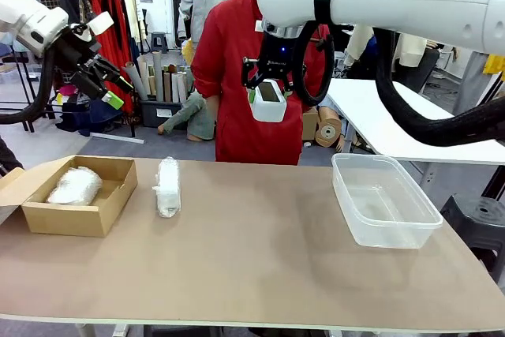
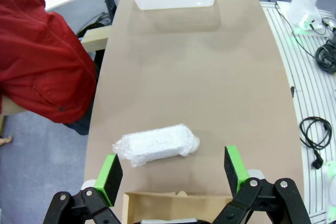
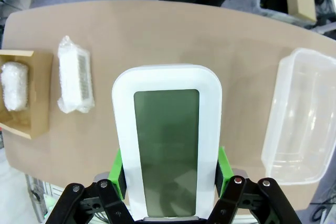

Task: Separate and place wrapped and unwrapped clocks.
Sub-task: Pick up the Digital clock indicated by the person, then if the picked Digital clock is wrapped, place it in the Package Box ; if not, place it in the Organizing box.

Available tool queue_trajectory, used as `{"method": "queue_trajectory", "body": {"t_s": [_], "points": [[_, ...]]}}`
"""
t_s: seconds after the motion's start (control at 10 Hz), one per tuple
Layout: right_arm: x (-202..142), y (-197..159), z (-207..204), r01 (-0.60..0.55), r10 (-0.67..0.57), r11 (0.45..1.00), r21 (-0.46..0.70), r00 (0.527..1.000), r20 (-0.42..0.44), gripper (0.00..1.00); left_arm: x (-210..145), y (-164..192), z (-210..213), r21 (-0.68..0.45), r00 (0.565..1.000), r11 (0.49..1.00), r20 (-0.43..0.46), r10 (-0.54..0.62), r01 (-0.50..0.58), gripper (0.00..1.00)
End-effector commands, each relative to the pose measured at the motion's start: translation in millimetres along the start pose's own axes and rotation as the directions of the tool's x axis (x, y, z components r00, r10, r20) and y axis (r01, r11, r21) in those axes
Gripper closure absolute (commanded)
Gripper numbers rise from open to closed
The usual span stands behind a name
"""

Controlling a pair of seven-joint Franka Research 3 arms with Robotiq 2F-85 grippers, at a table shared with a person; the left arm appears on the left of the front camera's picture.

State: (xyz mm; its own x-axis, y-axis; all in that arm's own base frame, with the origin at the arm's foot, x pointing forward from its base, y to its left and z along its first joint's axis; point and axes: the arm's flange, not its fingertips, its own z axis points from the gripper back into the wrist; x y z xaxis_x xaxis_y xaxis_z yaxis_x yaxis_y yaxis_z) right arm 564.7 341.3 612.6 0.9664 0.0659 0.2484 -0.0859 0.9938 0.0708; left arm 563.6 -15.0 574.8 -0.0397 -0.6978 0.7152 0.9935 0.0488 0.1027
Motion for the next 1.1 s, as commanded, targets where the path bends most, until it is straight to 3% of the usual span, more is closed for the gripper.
{"method": "queue_trajectory", "body": {"t_s": [0.0,1.0], "points": [[-1.6,1.0,4.2,0.009,-0.009,1.0,0.0,1.0,0.0,1.0,0.0,-2.4,1.5,-0.002,1.0,1.0,-0.01,-0.001,0.001,0.0],[-1.6,1.0,4.2,0.009,-0.009,1.0,0.0,1.0,0.0,1.0,0.0,-2.4,1.5,-0.002,1.0,1.0,-0.01,-0.001,0.001,0.0]]}}
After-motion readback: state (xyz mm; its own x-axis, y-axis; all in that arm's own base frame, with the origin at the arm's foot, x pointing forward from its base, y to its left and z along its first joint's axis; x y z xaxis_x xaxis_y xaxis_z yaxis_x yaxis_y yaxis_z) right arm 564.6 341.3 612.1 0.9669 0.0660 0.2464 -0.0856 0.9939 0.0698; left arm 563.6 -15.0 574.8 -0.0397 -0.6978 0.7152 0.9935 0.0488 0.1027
